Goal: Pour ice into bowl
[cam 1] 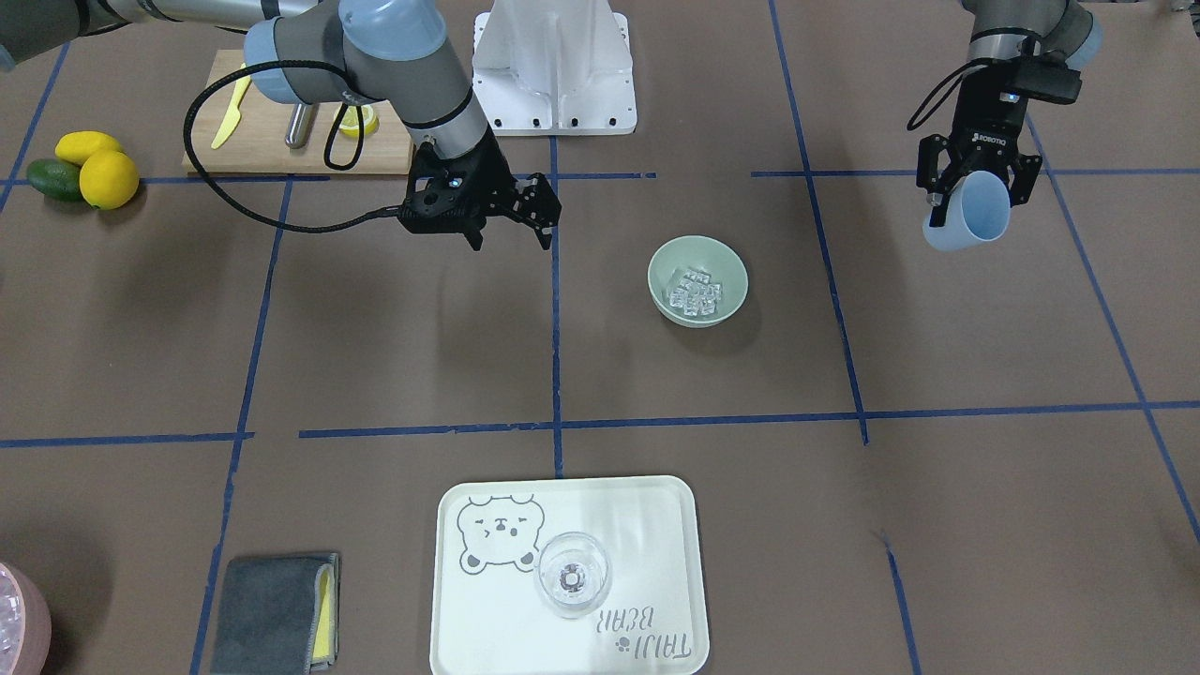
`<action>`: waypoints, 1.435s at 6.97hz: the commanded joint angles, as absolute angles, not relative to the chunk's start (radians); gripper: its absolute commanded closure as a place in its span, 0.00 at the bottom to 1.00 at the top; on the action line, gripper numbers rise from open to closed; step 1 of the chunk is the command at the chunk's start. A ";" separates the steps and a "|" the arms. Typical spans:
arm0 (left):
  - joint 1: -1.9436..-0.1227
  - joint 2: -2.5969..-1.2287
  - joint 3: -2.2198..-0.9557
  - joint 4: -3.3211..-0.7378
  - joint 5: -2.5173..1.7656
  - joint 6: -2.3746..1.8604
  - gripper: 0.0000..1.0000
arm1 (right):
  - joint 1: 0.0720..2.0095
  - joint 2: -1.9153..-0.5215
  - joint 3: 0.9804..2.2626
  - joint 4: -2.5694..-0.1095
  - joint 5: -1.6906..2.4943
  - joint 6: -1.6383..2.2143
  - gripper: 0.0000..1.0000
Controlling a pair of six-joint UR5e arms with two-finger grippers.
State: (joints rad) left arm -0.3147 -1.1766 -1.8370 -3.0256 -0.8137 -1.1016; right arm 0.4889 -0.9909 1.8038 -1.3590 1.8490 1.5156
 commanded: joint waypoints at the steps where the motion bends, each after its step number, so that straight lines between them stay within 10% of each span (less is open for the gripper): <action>1: -0.304 -1.198 -1.693 -3.098 -0.704 -1.256 1.00 | 0.488 -0.989 1.804 -1.359 1.850 1.516 0.00; 10: -0.207 -1.321 -1.482 -3.037 -0.517 -1.264 1.00 | 0.483 -0.989 1.805 -1.358 1.848 1.520 0.00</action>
